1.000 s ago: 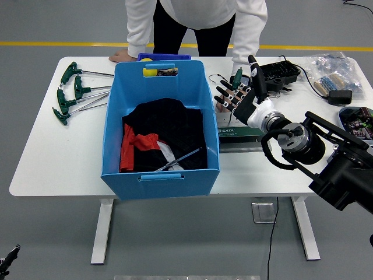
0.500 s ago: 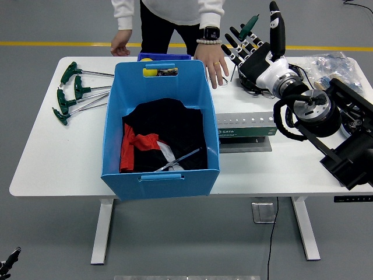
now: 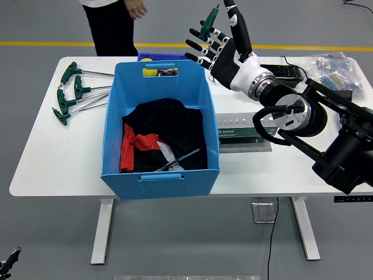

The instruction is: Lift tool from toolbox,place it in box,lift tool from toolbox,place it in box

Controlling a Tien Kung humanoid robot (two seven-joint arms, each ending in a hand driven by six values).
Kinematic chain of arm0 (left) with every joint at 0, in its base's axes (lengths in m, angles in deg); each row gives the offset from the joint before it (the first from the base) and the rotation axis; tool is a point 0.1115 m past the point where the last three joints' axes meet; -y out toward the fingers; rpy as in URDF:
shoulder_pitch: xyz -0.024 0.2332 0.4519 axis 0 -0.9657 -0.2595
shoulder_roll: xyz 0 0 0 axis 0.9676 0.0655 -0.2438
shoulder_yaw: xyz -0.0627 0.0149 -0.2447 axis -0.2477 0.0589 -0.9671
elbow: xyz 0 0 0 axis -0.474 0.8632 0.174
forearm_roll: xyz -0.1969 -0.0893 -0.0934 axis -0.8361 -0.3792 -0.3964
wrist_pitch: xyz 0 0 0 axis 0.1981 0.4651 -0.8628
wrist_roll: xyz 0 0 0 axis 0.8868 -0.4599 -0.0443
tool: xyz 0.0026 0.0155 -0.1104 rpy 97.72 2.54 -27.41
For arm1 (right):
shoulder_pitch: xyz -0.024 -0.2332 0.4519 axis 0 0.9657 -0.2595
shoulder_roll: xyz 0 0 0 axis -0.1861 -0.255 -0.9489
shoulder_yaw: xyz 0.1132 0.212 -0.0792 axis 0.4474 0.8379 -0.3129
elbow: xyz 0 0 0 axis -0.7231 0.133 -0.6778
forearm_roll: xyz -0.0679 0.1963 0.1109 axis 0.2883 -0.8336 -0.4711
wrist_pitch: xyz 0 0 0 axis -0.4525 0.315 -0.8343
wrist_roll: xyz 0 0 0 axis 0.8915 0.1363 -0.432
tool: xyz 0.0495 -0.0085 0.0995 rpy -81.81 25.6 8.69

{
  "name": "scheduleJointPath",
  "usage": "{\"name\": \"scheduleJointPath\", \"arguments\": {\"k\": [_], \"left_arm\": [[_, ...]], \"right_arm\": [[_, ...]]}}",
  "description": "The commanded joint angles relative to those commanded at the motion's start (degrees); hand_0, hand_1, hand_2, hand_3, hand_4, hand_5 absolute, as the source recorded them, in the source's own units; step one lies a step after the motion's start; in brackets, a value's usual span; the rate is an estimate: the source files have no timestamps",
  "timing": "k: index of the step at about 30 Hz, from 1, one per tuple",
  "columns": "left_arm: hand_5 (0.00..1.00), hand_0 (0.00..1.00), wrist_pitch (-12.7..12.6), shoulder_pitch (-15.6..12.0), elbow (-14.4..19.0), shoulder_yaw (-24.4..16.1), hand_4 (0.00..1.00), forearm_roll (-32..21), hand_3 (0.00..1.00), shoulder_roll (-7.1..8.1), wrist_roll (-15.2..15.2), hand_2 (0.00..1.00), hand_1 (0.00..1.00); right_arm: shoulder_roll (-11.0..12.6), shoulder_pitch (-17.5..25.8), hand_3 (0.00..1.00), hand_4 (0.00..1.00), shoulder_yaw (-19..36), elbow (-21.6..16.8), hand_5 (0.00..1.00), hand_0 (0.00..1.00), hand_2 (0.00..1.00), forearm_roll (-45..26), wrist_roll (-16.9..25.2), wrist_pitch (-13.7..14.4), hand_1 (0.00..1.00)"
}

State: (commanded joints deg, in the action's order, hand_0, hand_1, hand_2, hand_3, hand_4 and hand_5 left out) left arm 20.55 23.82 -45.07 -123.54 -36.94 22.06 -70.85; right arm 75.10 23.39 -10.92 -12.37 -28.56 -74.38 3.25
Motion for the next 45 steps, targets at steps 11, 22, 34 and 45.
{"name": "scheduleJointPath", "arguments": {"k": [11,22,34,45], "left_arm": [[0.771,0.883,0.0,-0.3,0.0,0.5,0.697,0.2,0.744,0.02,0.2,0.902,0.896],[0.772,0.883,0.3,0.4,0.0,1.0,0.698,0.6,0.745,-0.16,-0.1,0.903,0.896],[0.772,0.883,0.6,0.2,0.0,2.0,0.699,0.1,0.745,-0.49,-0.5,0.903,0.896],[0.774,0.883,0.4,-0.5,0.0,0.7,0.697,0.5,0.745,-0.14,-0.4,0.903,0.896]], "right_arm": [[-1.9,-3.3,0.897,0.990,-14.1,4.7,0.830,0.550,0.768,11.4,-3.0,-3.9,0.591],[-6.0,-6.9,0.912,0.998,-28.2,15.9,0.871,0.610,0.780,31.2,-11.7,-21.1,0.636],[-5.2,-7.5,0.921,0.998,-22.1,17.2,0.894,0.644,0.799,60.7,-10.6,-27.3,0.663],[3.9,-5.7,0.887,0.998,-11.7,13.7,0.896,0.630,0.784,78.6,-7.9,-27.7,0.648]]}}
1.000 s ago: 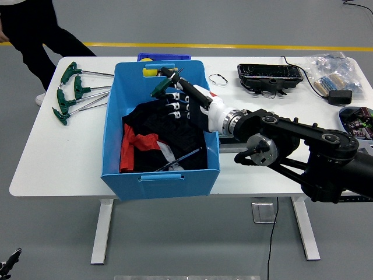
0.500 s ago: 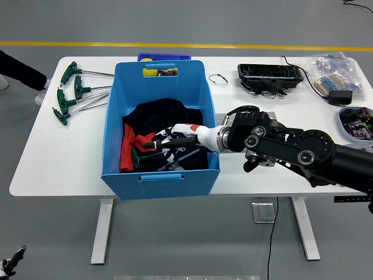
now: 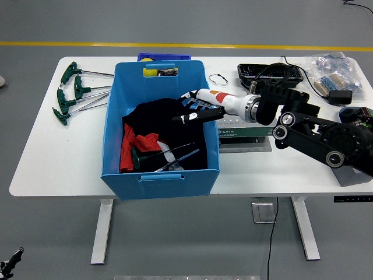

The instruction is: Lift tool from toolbox,place it in box,lift tool from toolbox,place it in box

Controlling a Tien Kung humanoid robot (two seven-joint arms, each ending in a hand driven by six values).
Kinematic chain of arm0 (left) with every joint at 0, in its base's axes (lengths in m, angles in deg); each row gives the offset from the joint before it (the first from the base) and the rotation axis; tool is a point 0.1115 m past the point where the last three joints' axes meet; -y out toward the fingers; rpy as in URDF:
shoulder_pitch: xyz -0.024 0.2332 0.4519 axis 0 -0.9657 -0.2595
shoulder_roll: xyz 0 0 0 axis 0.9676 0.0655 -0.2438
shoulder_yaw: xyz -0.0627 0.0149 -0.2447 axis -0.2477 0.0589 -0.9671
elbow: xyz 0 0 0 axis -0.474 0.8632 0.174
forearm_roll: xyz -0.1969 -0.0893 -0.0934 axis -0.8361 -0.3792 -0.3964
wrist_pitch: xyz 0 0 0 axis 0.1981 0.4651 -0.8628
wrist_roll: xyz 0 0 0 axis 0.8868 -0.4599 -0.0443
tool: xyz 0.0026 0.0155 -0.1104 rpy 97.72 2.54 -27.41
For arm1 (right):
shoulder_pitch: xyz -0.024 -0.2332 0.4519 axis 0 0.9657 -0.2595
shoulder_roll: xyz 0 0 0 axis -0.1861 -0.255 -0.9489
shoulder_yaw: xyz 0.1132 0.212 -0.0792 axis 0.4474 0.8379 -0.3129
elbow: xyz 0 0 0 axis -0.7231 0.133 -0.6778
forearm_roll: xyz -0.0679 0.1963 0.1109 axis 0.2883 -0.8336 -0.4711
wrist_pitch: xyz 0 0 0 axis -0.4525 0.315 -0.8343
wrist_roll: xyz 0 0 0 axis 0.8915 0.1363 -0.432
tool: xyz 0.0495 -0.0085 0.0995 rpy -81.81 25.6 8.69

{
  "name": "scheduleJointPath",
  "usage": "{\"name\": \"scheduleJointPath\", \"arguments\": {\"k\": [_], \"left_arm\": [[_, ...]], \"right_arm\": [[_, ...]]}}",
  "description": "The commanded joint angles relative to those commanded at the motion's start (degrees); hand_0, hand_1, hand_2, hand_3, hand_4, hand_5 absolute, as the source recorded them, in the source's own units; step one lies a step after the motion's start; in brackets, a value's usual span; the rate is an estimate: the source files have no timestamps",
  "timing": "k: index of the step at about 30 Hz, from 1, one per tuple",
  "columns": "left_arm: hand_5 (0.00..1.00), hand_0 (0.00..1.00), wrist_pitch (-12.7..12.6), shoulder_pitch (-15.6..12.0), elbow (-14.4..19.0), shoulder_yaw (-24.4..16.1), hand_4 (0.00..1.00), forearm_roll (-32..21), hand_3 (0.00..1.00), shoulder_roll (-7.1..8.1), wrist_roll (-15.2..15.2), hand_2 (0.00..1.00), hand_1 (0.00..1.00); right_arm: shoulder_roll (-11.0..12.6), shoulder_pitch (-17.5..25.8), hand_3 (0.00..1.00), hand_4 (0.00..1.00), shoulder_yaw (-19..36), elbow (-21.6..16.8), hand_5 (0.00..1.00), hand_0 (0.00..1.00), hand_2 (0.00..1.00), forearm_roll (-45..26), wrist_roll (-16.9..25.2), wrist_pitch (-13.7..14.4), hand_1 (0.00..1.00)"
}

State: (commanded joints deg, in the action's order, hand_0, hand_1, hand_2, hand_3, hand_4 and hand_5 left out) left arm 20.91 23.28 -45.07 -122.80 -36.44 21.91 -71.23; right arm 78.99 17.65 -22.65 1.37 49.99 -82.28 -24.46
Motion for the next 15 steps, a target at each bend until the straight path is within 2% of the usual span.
{"name": "scheduleJointPath", "arguments": {"k": [4,9,13,15], "left_arm": [[0.771,0.883,-0.1,-0.4,0.0,-0.5,0.697,0.3,0.745,0.02,0.1,0.903,0.896],[0.771,0.883,0.1,0.0,0.0,-0.6,0.697,0.2,0.745,-0.08,-0.2,0.903,0.896],[0.771,0.883,0.1,0.0,0.0,-0.9,0.697,0.0,0.745,-0.17,-0.3,0.903,0.896],[0.771,0.883,0.1,-0.2,0.0,-1.1,0.697,0.2,0.745,-0.20,-0.3,0.903,0.896]], "right_arm": [[3.9,-0.1,0.870,0.998,3.4,-1.2,0.906,0.622,0.774,9.0,1.0,-1.3,0.640],[9.0,0.6,0.870,0.998,5.8,-0.7,0.906,0.622,0.774,21.6,4.7,-2.2,0.640],[12.5,2.9,0.852,0.998,7.6,0.5,0.899,0.631,0.779,30.4,7.3,-1.0,0.656],[14.5,5.2,0.852,0.998,9.3,2.2,0.899,0.631,0.779,35.8,8.8,0.5,0.656]]}}
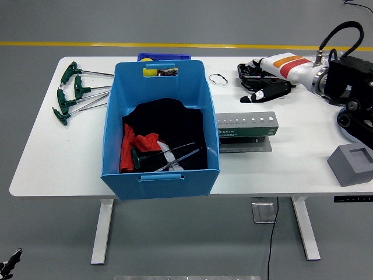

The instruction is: Lift tool from toolbox,place it in box,lift tool from toolbox,place it in box

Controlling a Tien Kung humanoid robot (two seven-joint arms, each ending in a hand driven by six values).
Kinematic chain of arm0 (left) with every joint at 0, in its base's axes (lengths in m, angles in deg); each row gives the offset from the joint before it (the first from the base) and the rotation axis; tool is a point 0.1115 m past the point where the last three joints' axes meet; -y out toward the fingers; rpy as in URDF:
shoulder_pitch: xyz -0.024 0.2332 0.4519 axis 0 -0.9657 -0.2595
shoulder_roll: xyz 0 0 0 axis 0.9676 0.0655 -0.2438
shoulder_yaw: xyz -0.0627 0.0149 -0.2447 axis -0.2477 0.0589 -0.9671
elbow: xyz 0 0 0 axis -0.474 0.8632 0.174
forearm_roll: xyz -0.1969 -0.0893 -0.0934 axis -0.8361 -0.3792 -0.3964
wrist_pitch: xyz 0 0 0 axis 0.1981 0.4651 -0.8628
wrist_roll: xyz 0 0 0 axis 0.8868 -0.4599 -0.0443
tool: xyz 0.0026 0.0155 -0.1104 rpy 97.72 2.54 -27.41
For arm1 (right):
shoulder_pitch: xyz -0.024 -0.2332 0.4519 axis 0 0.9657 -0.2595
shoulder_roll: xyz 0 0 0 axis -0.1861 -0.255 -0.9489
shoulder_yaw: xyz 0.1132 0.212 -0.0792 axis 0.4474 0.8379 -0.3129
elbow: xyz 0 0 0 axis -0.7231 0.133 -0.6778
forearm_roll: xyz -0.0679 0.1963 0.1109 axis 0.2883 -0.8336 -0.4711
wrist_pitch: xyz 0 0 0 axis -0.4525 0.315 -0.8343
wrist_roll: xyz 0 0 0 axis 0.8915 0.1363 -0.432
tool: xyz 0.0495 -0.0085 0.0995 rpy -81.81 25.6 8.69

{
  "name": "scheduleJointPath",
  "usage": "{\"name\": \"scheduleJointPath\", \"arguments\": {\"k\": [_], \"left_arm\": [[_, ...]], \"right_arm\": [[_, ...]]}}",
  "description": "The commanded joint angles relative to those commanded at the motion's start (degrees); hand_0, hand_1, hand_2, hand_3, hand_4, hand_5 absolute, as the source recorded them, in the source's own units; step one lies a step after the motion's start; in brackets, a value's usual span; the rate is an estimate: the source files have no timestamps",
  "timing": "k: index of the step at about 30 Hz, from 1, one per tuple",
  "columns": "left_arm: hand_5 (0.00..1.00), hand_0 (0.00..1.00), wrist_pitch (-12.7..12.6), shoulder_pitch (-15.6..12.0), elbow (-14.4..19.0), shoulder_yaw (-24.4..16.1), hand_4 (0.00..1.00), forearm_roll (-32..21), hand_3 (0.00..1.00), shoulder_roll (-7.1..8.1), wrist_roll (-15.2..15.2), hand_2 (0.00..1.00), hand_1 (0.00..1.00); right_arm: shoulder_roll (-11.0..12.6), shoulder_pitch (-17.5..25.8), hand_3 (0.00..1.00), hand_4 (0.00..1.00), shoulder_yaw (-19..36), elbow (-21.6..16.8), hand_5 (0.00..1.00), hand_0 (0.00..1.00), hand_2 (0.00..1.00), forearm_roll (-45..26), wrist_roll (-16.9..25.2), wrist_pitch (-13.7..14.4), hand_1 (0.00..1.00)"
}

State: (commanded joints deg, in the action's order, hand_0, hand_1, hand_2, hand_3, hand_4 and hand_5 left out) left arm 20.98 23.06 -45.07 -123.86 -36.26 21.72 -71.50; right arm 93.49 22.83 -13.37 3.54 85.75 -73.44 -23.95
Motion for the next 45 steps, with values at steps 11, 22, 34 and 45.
{"name": "scheduleJointPath", "arguments": {"k": [11,22,34,45], "left_arm": [[0.771,0.883,0.0,-0.6,0.0,-0.2,0.697,0.6,0.744,-0.15,0.1,0.903,0.896],[0.771,0.883,0.2,-1.4,0.0,0.3,0.697,0.9,0.745,-0.44,0.2,0.903,0.896],[0.771,0.883,0.2,-1.9,0.0,-0.6,0.697,3.4,0.743,0.23,0.9,0.903,0.895],[0.764,0.883,0.2,-2.0,0.0,-2.3,0.695,4.6,0.742,-0.23,0.8,0.903,0.895]], "right_arm": [[6.5,13.0,0.813,0.944,14.2,4.5,0.692,0.722,0.816,-0.2,6.4,8.2,0.739],[3.5,24.7,0.752,0.902,32.5,10.1,0.656,0.708,0.801,-12.7,14.2,16.7,0.744],[1.6,43.1,0.764,0.910,50.1,0.4,0.714,0.716,0.795,-21.2,15.6,17.0,0.749],[-10.2,62.6,0.796,0.937,64.5,-15.2,0.831,0.732,0.801,-39.3,14.6,12.2,0.752]]}}
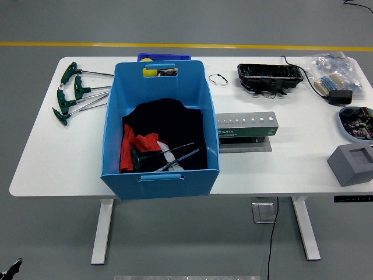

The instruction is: Lift tool from toolbox,place it in box,lift tool from toolbox,place it in box

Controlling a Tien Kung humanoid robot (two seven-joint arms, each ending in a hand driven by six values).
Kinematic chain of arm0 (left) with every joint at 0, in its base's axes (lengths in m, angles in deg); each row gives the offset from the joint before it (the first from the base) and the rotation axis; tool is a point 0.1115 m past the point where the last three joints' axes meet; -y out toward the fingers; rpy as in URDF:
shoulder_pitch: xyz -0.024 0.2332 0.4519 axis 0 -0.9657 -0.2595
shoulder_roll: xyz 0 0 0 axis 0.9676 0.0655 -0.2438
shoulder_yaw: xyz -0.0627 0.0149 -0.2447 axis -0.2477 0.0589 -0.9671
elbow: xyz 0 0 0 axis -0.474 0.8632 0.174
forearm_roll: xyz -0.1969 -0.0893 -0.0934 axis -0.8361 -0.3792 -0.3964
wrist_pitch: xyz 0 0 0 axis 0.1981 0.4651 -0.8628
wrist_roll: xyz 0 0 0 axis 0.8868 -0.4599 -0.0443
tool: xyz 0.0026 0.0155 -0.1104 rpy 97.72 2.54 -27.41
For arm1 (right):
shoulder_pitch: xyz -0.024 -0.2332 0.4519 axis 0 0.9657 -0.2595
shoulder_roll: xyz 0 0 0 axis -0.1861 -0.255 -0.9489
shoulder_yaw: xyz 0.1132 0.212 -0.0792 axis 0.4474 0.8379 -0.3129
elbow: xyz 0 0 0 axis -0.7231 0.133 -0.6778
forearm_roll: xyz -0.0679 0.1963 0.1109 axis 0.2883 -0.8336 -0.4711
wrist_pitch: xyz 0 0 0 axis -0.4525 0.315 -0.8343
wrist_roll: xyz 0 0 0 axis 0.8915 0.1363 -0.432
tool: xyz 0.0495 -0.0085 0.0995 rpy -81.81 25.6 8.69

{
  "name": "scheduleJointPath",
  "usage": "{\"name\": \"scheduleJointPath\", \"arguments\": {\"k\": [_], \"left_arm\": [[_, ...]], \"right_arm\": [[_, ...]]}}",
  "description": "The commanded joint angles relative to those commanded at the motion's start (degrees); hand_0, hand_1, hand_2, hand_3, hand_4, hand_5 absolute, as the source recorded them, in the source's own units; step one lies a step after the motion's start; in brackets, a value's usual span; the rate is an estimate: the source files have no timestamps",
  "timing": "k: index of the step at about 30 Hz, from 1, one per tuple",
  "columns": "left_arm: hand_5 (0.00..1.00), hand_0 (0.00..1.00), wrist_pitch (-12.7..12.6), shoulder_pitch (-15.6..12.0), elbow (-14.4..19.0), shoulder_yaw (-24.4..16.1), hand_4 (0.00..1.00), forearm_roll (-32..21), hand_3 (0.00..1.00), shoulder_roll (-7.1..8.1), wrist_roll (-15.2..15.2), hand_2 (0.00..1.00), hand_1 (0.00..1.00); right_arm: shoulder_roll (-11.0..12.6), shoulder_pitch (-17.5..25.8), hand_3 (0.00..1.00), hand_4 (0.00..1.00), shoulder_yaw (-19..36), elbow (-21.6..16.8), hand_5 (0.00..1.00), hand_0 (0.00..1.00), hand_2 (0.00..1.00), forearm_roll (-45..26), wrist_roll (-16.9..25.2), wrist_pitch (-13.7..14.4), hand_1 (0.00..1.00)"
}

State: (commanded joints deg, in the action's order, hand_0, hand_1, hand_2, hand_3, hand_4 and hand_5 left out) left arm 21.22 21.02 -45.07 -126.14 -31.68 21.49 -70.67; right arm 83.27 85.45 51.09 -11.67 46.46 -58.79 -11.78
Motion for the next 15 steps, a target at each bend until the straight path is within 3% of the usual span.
{"name": "scheduleJointPath", "arguments": {"k": [6,10,11,15], "left_arm": [[0.763,0.883,0.0,-0.2,0.0,-0.7,0.694,-1.2,0.741,-0.01,-0.9,0.903,0.895],[0.763,0.883,0.5,0.6,0.0,0.7,0.694,-4.7,0.741,-0.36,-2.7,0.903,0.895],[0.758,0.883,0.5,0.7,0.0,1.0,0.692,-5.1,0.739,-0.40,-2.9,0.904,0.895],[0.758,0.883,0.3,0.6,0.0,0.8,0.692,-5.5,0.739,-0.54,-3.0,0.904,0.895]], "right_arm": [[-6.3,5.5,0.819,0.966,3.9,-5.1,0.852,0.740,0.805,-11.3,-0.3,-3.9,0.755],[-7.1,6.6,0.819,0.966,4.7,-7.5,0.852,0.740,0.805,-14.2,-1.3,-5.3,0.755],[-7.2,6.9,0.859,0.998,4.9,-8.0,0.941,0.752,0.815,-14.4,-1.5,-5.7,0.762],[-7.6,7.0,0.859,0.998,5.7,-9.9,0.941,0.752,0.815,-16.4,-1.3,-6.7,0.762]]}}
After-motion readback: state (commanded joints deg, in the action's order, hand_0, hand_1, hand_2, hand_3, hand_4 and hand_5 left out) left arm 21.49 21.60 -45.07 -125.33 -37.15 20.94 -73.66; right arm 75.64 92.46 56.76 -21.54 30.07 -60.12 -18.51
